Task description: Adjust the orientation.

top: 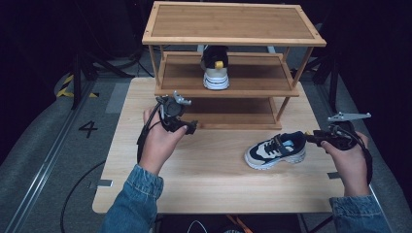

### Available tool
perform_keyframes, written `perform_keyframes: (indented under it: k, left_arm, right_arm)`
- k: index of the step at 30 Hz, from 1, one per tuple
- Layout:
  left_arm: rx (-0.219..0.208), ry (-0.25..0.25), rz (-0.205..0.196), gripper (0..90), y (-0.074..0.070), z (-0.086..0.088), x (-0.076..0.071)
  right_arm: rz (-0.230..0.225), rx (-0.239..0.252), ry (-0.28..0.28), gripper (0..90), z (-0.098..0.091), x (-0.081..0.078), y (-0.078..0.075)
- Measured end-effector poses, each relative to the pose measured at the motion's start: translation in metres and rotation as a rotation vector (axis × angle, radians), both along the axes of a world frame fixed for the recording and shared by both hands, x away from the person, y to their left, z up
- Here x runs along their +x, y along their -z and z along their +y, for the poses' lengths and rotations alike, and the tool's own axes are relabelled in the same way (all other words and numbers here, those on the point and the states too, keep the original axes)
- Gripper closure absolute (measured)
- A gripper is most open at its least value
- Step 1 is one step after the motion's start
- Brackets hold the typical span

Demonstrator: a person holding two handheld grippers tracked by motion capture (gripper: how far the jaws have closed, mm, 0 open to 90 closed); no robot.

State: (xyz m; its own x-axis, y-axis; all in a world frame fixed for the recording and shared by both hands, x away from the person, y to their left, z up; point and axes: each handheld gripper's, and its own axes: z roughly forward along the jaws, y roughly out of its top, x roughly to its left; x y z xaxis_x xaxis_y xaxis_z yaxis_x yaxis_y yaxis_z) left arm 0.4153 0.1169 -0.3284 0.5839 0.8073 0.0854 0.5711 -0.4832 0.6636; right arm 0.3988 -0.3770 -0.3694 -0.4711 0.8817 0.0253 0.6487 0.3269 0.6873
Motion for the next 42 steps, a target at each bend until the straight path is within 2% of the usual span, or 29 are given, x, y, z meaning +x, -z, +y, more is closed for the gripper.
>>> perform_keyframes:
  k: [3, 5, 9, 14, 19, 26, 28, 32, 33, 37, 39, 42]
  left_arm:
    - [-0.016, -0.005, 0.026, 26.1, 0.015, 0.007, -0.002]
    - [-0.027, -0.014, 0.05, 26.1, 0.023, 0.011, -0.003]
    - [-0.061, -0.032, 0.058, 26.2, 0.033, 0.018, -0.006]
    - [-0.039, -0.035, 0.077, 26.2, 0.043, 0.02, -0.005]
    - [-0.046, -0.034, 0.081, 26.1, 0.045, 0.019, -0.006]
    - [-0.047, -0.008, 0.09, 25.9, 0.047, 0.021, -0.01]
    - [-0.046, -0.01, 0.09, 25.8, 0.047, 0.022, -0.011]
    - [-0.05, 0.006, 0.092, 25.8, 0.047, 0.022, -0.009]
    - [-0.051, 0.005, 0.096, 25.7, 0.047, 0.021, -0.009]
    - [-0.049, 0.02, 0.11, 24.9, 0.05, 0.017, -0.006]
    - [-0.043, 0.027, 0.117, 24.4, 0.052, 0.016, -0.005]
    - [-0.04, 0.037, 0.115, 24.4, 0.052, 0.015, -0.005]
  right_arm:
    - [-0.007, 0.001, -0.014, 78.8, 0.0, 0.001, 0.001]
    - [0.001, 0.011, -0.023, 81.3, 0.0, 0.002, 0.002]
    - [0.003, 0.009, -0.034, 88.0, 0.001, 0.002, 0.003]
    - [-0.003, 0.0, -0.031, 89.8, 0.001, 0.002, 0.003]
    - [-0.007, -0.009, -0.032, 90.0, 0.001, 0.001, 0.002]
    - [0.018, -0.015, -0.062, 90.0, 0.004, -0.014, -0.008]
    - [0.034, -0.031, -0.084, 90.0, 0.008, -0.023, -0.014]
    - [0.101, -0.059, -0.131, 90.0, 0.018, -0.044, -0.026]
    - [0.105, -0.066, -0.144, 90.0, 0.019, -0.048, -0.028]
    - [0.168, -0.088, -0.21, 90.0, 0.031, -0.064, -0.034]
    - [0.221, -0.108, -0.249, 90.0, 0.038, -0.07, -0.034]
    - [0.299, -0.119, -0.262, 90.0, 0.043, -0.073, -0.03]
